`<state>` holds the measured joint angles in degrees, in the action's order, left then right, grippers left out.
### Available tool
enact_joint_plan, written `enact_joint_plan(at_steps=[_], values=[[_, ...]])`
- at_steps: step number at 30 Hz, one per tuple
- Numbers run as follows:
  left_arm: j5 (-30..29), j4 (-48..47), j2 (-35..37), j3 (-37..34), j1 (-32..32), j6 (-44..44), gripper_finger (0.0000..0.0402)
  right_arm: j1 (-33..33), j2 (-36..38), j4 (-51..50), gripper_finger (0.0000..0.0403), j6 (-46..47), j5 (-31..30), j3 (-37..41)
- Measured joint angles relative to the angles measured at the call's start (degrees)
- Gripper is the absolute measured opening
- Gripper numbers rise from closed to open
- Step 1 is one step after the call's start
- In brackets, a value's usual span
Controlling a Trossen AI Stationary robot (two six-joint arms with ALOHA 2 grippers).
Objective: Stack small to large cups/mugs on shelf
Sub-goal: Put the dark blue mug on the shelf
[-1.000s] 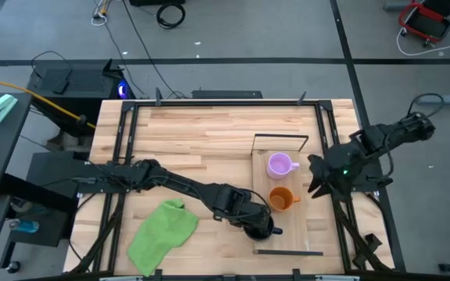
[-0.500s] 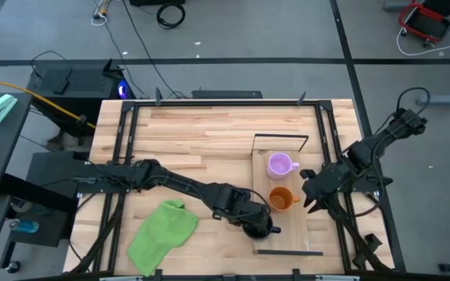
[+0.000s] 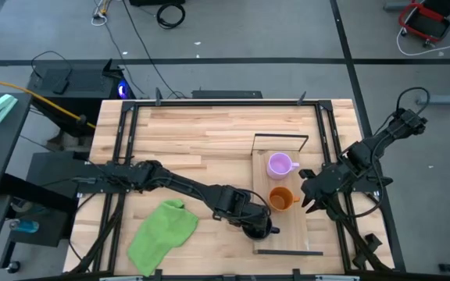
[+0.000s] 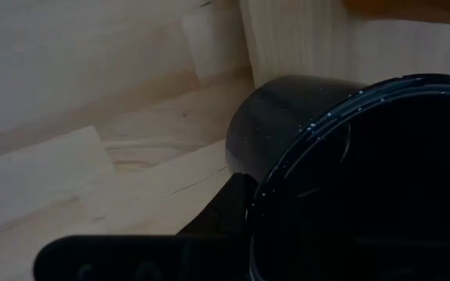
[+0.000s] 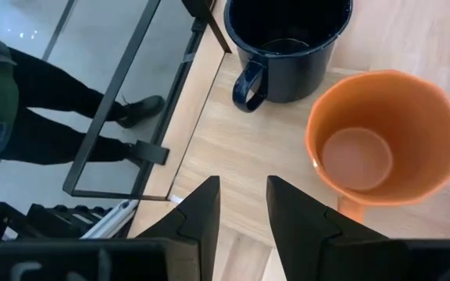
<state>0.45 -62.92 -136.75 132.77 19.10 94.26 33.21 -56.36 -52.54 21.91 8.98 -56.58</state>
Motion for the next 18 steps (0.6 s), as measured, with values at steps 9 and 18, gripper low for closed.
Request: enact_joint_plan(at_steps=[9, 18], values=[[-0.4, -0.1, 0.0, 0.2, 0.1, -0.2, 0.0024, 0.0, 0.0, 0.0, 0.0114, 0.4, -0.2, 0.0], [-0.4, 4.5, -0.2, 0.4, 0.1, -3.7, 0.0032, 0.0, 0.0, 0.0, 0.0114, 0.4, -0.4, 0.0]])
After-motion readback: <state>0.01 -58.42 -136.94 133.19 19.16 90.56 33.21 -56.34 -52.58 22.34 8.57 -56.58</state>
